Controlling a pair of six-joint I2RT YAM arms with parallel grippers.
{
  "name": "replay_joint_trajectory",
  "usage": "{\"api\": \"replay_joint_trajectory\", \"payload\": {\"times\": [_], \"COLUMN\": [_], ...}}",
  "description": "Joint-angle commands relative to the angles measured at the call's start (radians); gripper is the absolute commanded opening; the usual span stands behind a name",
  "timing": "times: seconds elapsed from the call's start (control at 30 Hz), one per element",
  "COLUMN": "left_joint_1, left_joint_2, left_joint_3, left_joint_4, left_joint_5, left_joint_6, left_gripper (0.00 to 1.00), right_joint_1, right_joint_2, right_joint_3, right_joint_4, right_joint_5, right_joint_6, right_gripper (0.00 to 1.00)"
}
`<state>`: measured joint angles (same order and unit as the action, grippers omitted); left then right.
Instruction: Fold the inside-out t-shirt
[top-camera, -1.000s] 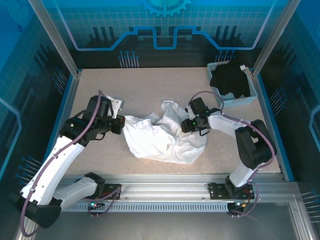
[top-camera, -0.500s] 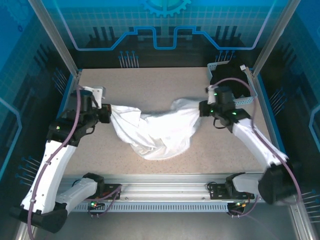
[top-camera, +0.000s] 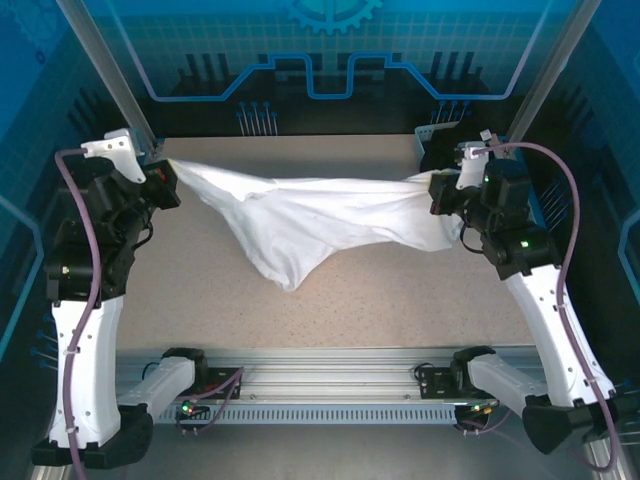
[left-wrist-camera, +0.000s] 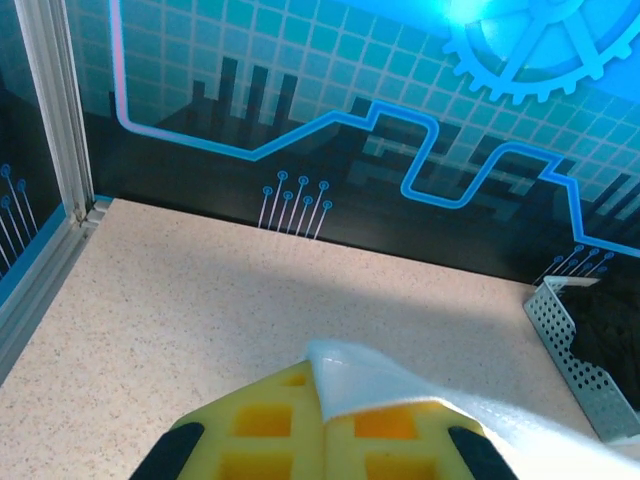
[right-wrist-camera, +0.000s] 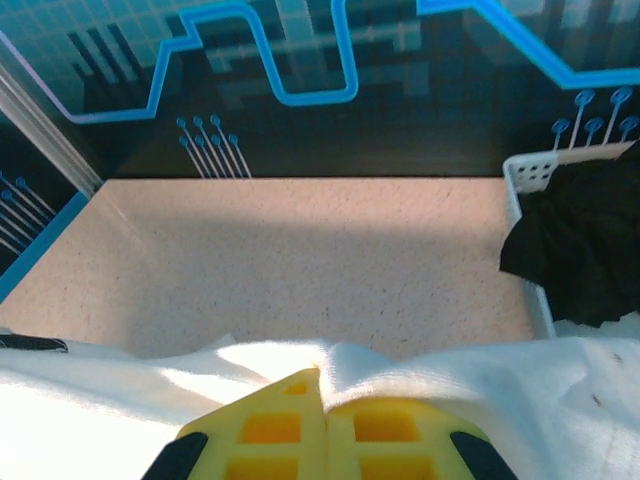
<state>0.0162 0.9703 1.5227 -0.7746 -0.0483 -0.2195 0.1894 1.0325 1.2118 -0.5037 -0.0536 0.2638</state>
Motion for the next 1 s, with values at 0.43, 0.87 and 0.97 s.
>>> {"api": "replay_joint_trajectory", "payload": {"times": [0.43,0.87,0.97], "left_joint_1": [0.1,0.1,0.1], "left_joint_2": [0.14,0.103,0.097], "left_joint_3": [-0.156,-0.329,-0.344], "left_joint_4": [0.058,0.08,0.089], "left_joint_5": [0.066,0.169,0.176], "left_joint_6": [-0.027,-0.05,-0.046], "left_gripper": [0.0,0.0,0.0], "right_joint_1": [0.324,0.275,0.271], "right_joint_2": [0.168,0.294,0.358], "right_joint_3": [-0.577,-0.382,-0.338], "right_joint_4": [0.241,0.097,0.082], "right_joint_5": [-0.006,0.146,0.187], "right_joint_6": [0.258,0.067,0.024], "right_gripper": [0.14,0.54,0.55]}}
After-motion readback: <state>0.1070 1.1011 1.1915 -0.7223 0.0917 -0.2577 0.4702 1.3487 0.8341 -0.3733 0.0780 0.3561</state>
